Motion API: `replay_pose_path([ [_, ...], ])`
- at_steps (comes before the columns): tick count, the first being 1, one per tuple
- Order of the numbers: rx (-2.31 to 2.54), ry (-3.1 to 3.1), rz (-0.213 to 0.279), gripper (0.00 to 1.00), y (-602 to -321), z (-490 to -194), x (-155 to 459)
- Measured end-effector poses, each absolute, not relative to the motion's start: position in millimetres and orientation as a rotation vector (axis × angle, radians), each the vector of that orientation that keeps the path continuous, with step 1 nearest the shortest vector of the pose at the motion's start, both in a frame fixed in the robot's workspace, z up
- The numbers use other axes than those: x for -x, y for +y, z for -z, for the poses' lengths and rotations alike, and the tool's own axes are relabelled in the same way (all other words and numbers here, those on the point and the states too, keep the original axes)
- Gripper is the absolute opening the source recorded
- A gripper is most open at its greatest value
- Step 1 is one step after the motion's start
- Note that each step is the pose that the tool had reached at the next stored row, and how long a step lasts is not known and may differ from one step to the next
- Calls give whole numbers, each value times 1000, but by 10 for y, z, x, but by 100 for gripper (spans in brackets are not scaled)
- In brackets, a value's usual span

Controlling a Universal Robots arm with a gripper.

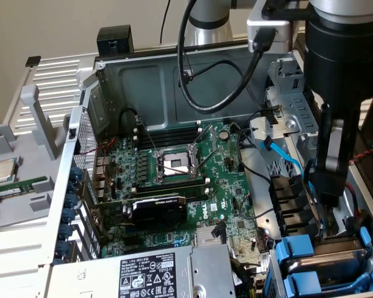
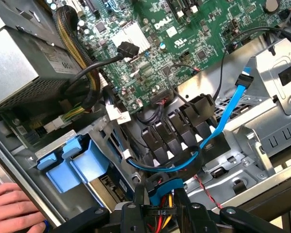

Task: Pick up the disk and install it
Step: 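Insert the first disk wire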

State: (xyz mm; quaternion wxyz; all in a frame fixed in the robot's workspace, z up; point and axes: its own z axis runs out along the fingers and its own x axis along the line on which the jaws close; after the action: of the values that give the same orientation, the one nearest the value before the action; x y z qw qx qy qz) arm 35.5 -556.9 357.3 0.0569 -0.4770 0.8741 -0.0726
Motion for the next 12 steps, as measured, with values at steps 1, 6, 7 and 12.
replay_pose_path([
  [1,1444,2651,222,35,-5568,-3573,-352],
  [6,1431,2655,232,35,-5563,-3573,-345],
  [7,1428,2655,236,35,-5562,-3573,-345],
  [12,1389,2675,242,35,-5557,-3559,-345],
])
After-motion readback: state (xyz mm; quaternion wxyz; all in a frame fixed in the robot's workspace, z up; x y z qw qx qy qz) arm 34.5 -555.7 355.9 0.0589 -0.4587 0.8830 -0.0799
